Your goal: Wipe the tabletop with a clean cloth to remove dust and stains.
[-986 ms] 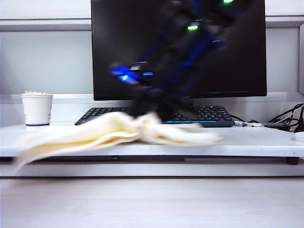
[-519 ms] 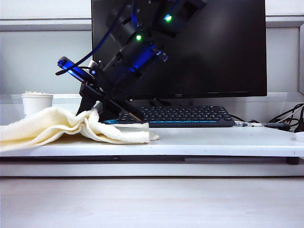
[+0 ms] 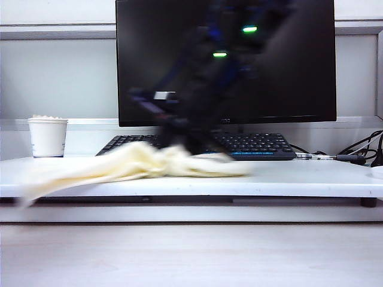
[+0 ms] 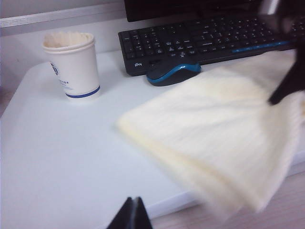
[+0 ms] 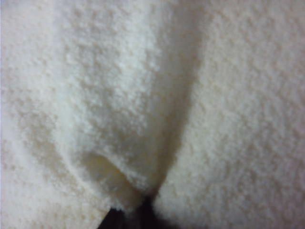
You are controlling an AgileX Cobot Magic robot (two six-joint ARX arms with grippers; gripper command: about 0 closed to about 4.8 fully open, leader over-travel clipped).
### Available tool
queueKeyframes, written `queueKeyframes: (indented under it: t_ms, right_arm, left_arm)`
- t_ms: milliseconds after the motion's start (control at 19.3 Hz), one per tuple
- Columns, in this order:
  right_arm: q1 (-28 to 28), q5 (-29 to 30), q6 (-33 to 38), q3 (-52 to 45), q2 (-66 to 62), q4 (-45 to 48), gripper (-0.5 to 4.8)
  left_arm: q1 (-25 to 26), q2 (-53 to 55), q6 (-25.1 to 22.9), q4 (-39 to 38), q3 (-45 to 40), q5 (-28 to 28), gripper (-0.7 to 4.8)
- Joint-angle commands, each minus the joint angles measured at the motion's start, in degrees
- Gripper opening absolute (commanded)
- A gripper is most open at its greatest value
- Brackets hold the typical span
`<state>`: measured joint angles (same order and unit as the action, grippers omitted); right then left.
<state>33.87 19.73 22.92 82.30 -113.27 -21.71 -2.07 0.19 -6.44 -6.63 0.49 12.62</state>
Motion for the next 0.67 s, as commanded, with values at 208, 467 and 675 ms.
queueKeyframes:
  t_ms: [208,467,675]
  right_arm:
    - [-10.08,-2.21,-5.68,-12.96,10.93,-1.99,-0.09]
    - [-19.37,-1.97,-9.73,-22.47,18.60,-2.12,-0.09]
    - [-25.51,-1.55,-11.52,-24.30,22.32,-2.82,-0.09]
  left_arm:
    - [0.04,0.02,0.00,0.72,0.00,0.07,-0.06]
    - [0.04,0.02,-0.04,0.72,0.00,0.04,-0.06]
    - [0.04,0.02,-0.04,0.72,0.00,0.04,-0.06]
